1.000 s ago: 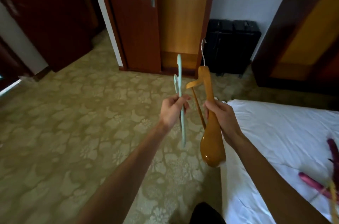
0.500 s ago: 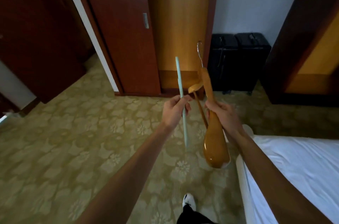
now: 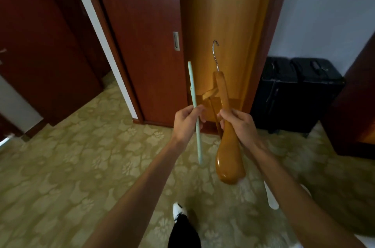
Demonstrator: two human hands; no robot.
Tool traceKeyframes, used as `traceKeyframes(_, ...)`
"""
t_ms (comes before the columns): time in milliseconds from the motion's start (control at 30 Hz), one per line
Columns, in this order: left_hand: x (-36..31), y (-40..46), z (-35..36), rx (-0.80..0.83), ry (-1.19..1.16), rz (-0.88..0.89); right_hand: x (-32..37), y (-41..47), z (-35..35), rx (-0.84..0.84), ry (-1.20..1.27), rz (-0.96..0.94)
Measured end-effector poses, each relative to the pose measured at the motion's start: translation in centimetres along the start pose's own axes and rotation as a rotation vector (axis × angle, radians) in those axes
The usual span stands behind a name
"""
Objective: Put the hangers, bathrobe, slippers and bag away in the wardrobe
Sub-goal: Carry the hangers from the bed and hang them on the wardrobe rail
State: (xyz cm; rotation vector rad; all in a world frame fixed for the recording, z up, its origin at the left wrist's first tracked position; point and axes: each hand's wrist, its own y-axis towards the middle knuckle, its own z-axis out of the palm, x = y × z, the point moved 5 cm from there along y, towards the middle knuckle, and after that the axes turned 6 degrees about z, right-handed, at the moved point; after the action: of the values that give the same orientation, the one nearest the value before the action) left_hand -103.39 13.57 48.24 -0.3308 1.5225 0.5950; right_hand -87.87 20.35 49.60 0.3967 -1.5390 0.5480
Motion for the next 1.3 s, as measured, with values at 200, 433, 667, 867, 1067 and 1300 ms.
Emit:
traceKeyframes(200, 3.3, 15.6, -1.7, 0.021, -0.015, 0.004, 1.0, 15.0, 1.8, -0.009, -0.012, -0.041)
traceKeyframes(433, 3.2, 33.6, 0.2, 0.134, 0.019, 0.023, 3.9, 30.3, 0.0, -0.144, -0.014, -0.027)
traceKeyframes(667, 2.4, 45.7, 2.6, 0.222, -0.01, 0.052, 6.9, 41.0, -2.1, -0.235, 0.024, -0.013)
traceKeyframes(867, 0.8, 57.0, 4.2, 0.237, -0.016, 0.116, 11.5, 51.4, -2.6, -0.278, 0.008, -0.061)
traceKeyframes(1067, -2.2, 70.3, 6.1, 0.245, 0.057, 0.235, 17.7, 63.5, -3.9, -0.275, 0.033, -0.158)
traceKeyframes(1300, -6.6, 85.4, 9.2, 0.223, 0.086, 0.318, 25.7, 75.9, -6.1, -0.275, 0.062, -0.272)
